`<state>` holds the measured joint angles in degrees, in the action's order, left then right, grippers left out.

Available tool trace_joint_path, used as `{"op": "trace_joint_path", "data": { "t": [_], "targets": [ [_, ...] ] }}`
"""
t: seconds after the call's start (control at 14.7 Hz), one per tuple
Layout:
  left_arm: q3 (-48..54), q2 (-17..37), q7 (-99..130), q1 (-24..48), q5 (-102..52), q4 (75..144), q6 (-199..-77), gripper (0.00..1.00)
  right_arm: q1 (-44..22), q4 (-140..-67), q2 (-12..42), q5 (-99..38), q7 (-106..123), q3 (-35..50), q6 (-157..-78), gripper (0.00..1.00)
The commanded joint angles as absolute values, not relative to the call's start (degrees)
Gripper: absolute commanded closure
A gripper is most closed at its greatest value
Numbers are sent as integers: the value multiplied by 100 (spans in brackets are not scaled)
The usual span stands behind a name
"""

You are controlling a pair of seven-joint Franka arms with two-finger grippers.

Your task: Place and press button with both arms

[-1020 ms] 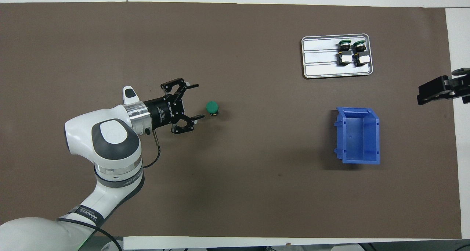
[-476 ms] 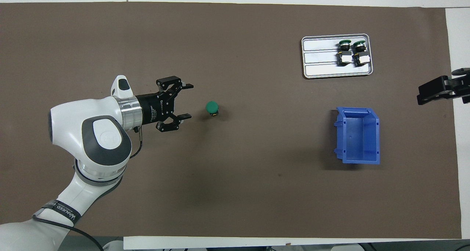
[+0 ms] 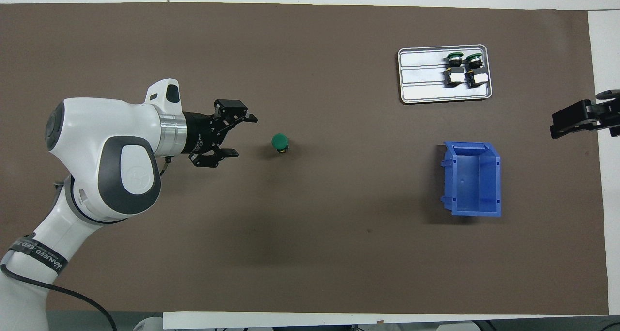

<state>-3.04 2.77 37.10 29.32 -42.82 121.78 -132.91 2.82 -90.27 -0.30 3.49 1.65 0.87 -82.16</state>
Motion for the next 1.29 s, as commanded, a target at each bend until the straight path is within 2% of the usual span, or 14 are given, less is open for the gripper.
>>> {"op": "trace_joint_path", "data": {
  "t": [0.0, 0.14, 0.34, 0.41, 0.48, 0.61, 0.75, 0.82, 0.95, 1.22],
  "targets": [
    [-308, 536, 3850, 2944, -2941, 11594, -12738, 1, 290, -9167, -158, 325, 229, 70, -8200, 1],
    [-308, 658, 4120, 2962, -2296, 11339, -12647, 7, 290, -9167, -158, 325, 229, 70, -8200, 1],
    [-299, 729, 4324, 3189, -1838, 11171, -12639, 28, 290, -9167, -158, 325, 229, 70, -8200, 1],
    [-299, 738, 4350, 3277, -1654, 11110, -12595, 31, 281, -9167, -158, 316, 229, 70, -8200, 1],
    [-290, 782, 4359, 3296, -1557, 11022, -12586, 40, 281, -9167, -158, 316, 229, 70, -8200, 1],
    [-281, 1210, 4446, 3488, -1521, 10463, -12263, 53, 281, -9167, -158, 316, 229, 70, -8200, 1],
    [-281, 1485, 4517, 3551, -1328, 10064, -11980, 60, 281, -9167, -158, 316, 229, 70, -8200, 1],
    [-281, 1520, 4570, 3646, -1258, 10046, -11997, 70, 281, -9167, -158, 316, 229, 70, -8200, 1],
    [-290, 1748, 4710, 3884, -1003, 9941, -12014, 77, 281, -9167, -158, 316, 229, 70, -8200, 1],
    [-273, 1784, 4737, 3894, -949, 9976, -12085, 93, 290, -9167, -158, 316, 229, 70, -8200, 1]
  ]
}}
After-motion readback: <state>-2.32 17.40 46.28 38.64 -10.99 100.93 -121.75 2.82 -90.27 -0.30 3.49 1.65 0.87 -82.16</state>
